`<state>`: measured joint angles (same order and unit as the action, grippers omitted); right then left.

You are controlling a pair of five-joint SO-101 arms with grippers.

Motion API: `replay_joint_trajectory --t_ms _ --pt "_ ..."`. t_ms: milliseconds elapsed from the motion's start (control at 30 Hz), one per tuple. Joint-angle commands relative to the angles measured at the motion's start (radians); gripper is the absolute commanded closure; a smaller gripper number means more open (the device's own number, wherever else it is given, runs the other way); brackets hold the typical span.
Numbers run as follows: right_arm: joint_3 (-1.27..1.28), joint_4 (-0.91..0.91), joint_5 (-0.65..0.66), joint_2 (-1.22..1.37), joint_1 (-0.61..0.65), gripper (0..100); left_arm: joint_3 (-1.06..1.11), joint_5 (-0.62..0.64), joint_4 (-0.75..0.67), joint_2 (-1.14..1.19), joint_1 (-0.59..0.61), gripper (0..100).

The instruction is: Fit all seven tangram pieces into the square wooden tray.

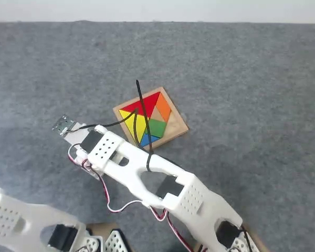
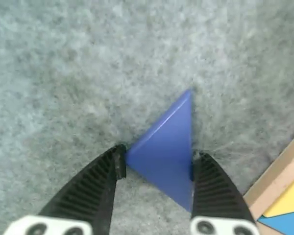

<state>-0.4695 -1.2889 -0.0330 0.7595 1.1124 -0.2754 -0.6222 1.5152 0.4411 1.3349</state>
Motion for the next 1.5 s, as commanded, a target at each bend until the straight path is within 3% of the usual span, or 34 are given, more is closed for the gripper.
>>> replay_joint_trajectory --t_ms 0,233,367,533,633,833,900,933,1033,1100,1333,1467 --pt "-0.080 -0.117 -0.003 -0.061 -0.010 90.3 -0.045 0.008 -0.009 -0.068 0.005 72" --pt "-0.427 -0.499 -0.095 -0.114 -0.119 90.1 -0.044 0.035 -0.009 -0.068 -0.006 72" --pt "-0.440 -0.509 -0.183 -0.143 -0.240 90.4 -0.044 0.035 -0.009 -0.068 -0.028 72" --pt "-0.351 -0.504 -0.546 -0.150 -0.429 90.4 -0.044 0.035 -0.015 -0.068 -0.037 72" --pt "-0.313 -0.503 -0.618 -0.137 -0.513 90.2 -0.044 0.035 -0.018 -0.068 -0.041 72" --pt "-0.313 -0.487 -0.783 -0.101 -0.545 90.2 -0.044 0.035 -0.018 -0.066 -0.071 72" --pt "-0.315 -0.484 -0.651 -0.093 -0.542 90.3 -0.044 0.035 -0.018 -0.066 -0.077 72" --pt "-0.315 -0.486 -0.505 -0.091 -0.539 90.2 -0.044 0.035 -0.018 -0.066 -0.077 72" --pt "-0.318 -0.449 0.135 -0.091 -0.541 90.5 -0.044 0.034 -0.020 -0.066 -0.071 72" --pt "-0.325 -0.443 0.457 -0.084 -0.544 90.5 -0.044 0.034 -0.031 -0.066 -0.068 72" --pt "-0.324 -0.504 1.257 -0.082 -0.556 93.1 -0.042 0.034 -0.029 -0.066 -0.069 72" --pt "-0.319 -0.506 1.502 -0.077 -0.558 93.3 -0.042 0.034 -0.029 -0.066 -0.057 72"
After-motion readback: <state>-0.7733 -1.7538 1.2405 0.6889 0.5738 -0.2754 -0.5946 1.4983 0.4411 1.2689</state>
